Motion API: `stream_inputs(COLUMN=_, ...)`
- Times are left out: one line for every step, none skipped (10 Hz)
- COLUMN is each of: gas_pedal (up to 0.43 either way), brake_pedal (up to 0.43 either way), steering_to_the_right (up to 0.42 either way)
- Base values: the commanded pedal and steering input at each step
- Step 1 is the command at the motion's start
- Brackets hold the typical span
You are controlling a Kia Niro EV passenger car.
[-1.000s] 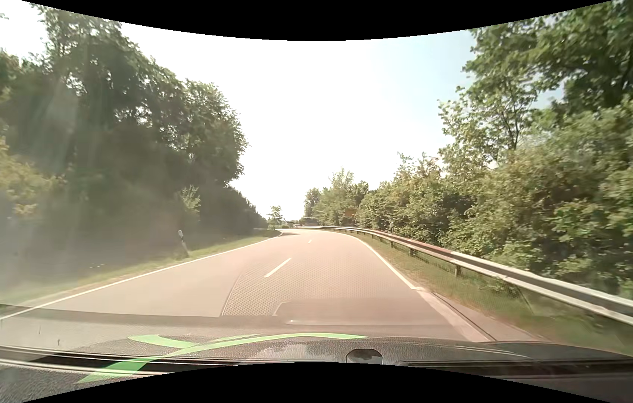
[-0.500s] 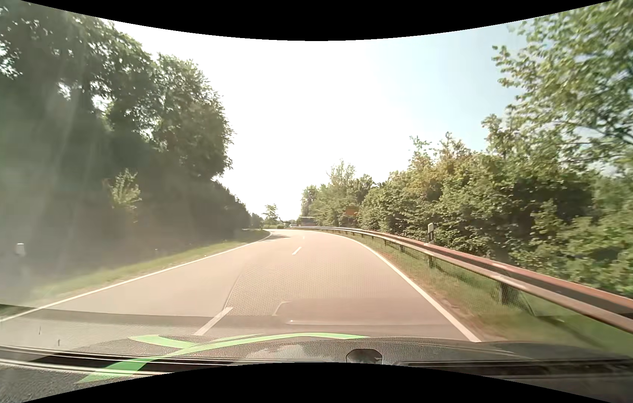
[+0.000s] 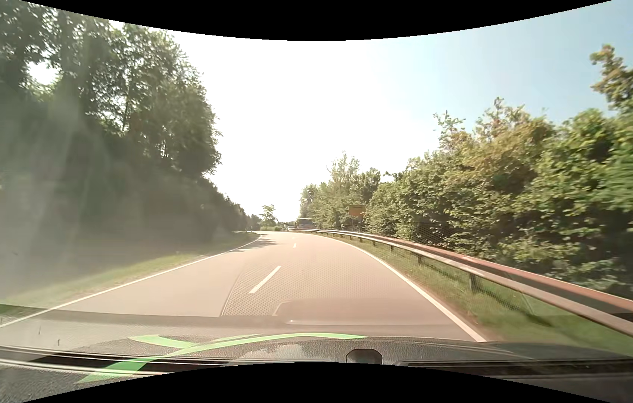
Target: Follow the waypoints while adhering to traffic rules and regulations
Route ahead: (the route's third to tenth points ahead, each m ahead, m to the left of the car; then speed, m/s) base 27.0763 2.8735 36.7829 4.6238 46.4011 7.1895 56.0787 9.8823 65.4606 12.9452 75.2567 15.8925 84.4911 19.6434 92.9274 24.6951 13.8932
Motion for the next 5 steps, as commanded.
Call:
stream_inputs(gas_pedal=0.197, brake_pedal=0.000, steering_to_the_right=-0.018)
stream_inputs(gas_pedal=0.197, brake_pedal=0.000, steering_to_the_right=-0.020)
stream_inputs(gas_pedal=0.189, brake_pedal=0.000, steering_to_the_right=-0.023)
stream_inputs(gas_pedal=0.177, brake_pedal=0.000, steering_to_the_right=-0.023)
stream_inputs(gas_pedal=0.177, brake_pedal=0.000, steering_to_the_right=-0.023)
